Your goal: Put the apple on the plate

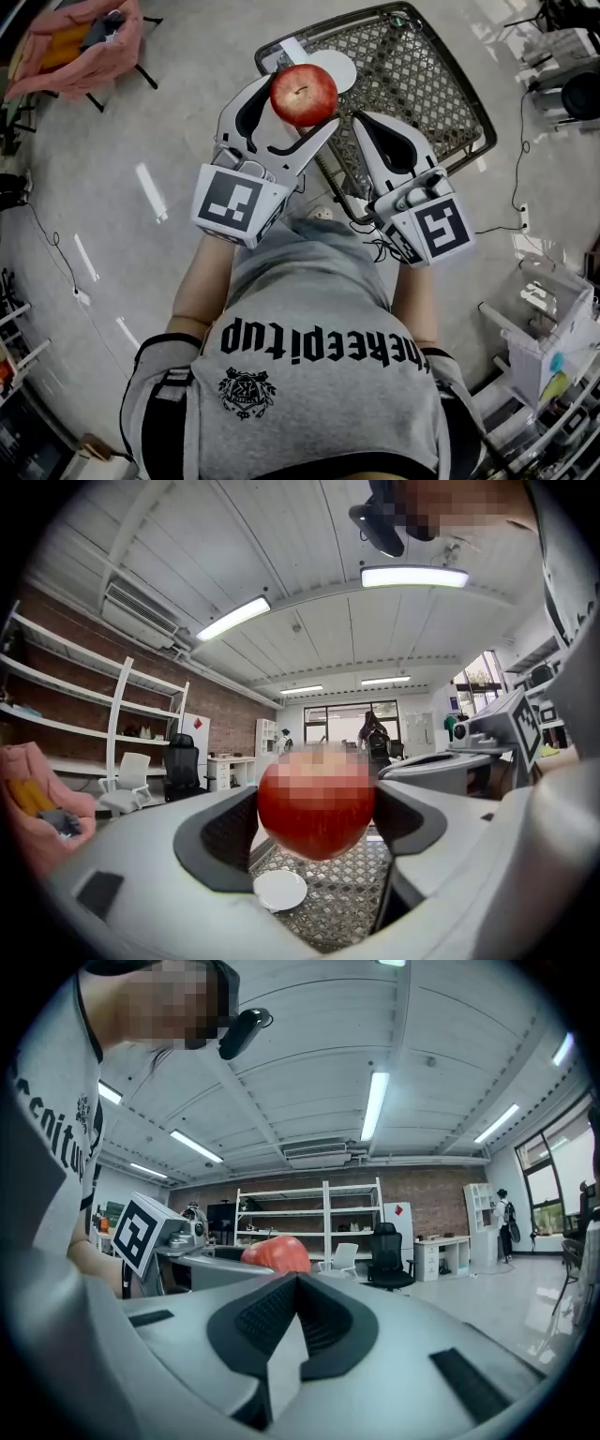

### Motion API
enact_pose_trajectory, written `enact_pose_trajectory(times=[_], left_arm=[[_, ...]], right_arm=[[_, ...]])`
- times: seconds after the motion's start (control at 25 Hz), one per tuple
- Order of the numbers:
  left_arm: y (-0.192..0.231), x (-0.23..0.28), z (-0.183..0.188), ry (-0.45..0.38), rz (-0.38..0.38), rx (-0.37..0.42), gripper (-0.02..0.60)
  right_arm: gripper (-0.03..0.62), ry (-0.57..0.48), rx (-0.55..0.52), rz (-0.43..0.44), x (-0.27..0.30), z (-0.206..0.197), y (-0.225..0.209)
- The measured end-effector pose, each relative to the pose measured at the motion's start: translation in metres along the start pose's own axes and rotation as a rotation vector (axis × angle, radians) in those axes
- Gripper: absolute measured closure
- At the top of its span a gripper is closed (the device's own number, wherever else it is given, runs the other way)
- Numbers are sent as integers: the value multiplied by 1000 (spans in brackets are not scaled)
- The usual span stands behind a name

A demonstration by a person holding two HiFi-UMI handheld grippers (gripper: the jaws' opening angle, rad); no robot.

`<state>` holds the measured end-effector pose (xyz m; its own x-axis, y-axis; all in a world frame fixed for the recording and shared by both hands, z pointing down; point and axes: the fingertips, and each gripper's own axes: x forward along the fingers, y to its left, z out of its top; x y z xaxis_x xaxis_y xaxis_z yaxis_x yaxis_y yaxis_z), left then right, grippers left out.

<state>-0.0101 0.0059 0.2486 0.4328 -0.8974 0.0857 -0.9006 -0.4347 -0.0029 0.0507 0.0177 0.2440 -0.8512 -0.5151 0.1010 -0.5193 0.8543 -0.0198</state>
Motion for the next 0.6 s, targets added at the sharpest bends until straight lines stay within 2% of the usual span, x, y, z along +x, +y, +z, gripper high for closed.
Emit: enact_pose_trajectory(times=[0.2,0.6], left_arm=[[-11,8,-4,21,9,18,166],[-19,23,-10,53,-40,40,166]], right_arm=[[585,-26,38,4,-8,-2,-15],[585,-42,51,-32,-11,-5,-28]])
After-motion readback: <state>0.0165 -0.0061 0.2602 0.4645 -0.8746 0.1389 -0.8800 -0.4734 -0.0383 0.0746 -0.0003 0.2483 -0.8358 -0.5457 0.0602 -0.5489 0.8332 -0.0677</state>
